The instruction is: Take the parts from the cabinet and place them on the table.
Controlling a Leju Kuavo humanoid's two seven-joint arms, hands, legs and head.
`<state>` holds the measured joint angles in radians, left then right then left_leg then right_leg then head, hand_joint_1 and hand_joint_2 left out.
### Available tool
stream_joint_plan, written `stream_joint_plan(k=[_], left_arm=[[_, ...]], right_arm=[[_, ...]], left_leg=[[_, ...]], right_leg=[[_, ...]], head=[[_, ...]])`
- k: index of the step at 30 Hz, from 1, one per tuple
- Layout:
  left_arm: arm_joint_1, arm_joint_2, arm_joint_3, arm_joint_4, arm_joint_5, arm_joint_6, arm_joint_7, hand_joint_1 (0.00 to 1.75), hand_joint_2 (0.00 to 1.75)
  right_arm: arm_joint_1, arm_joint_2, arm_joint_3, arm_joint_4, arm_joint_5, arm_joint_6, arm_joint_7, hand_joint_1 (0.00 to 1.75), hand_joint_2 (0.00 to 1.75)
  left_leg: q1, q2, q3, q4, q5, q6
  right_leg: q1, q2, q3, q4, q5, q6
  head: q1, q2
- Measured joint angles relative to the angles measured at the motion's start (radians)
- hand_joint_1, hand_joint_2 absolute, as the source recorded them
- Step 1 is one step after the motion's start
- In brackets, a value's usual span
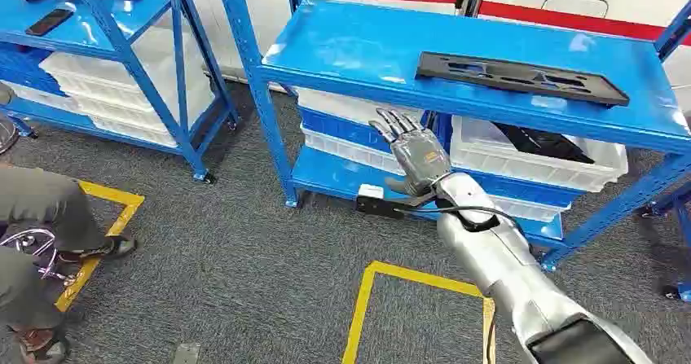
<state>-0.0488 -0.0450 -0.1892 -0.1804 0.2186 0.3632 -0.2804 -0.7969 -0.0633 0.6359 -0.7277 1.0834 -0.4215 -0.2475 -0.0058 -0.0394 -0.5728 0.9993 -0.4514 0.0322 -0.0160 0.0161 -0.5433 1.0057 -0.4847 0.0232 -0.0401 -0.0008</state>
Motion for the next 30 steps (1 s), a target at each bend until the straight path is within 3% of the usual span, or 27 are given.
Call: stream_joint_plan(k=[7, 11, 30], left_arm=[[0.0, 0.0, 0.0, 0.002, 0.002, 0.005, 0.001, 0.0, 0.0], [0.0, 0.0, 0.0, 0.002, 0.003, 0.006, 0.008, 0.0, 0.0], [0.001, -0.002, 0.0, 0.003, 0.002, 0.011, 0.022, 0.0, 0.0]], right_arm=[[-0.07, 0.034, 0.027, 0.148, 0.0, -0.023, 0.047, 0.0, 1.75], [-0.114, 0.039, 0.019, 0.217, -0.056, -0.087, 0.06, 0.0, 1.75], [-0.139, 0.019, -0.019, 0.252, -0.088, -0.109, 0.043, 0.0, 1.75]], left_leg=[[0.0, 0.0, -0.001, 0.0, 0.0, 0.0], [0.0, 0.0, -0.001, 0.0, 0.0, 0.0], [0.0, 0.0, -0.001, 0.001, 0.0, 0.0]], right_leg=[[0.0, 0.0, -0.001, 0.0, 0.0, 0.0], [0.0, 0.0, -0.001, 0.0, 0.0, 0.0], [0.0, 0.0, -0.001, 0.0, 0.0, 0.0]], head=[[0.0, 0.0], [0.0, 0.0], [0.0, 0.0]])
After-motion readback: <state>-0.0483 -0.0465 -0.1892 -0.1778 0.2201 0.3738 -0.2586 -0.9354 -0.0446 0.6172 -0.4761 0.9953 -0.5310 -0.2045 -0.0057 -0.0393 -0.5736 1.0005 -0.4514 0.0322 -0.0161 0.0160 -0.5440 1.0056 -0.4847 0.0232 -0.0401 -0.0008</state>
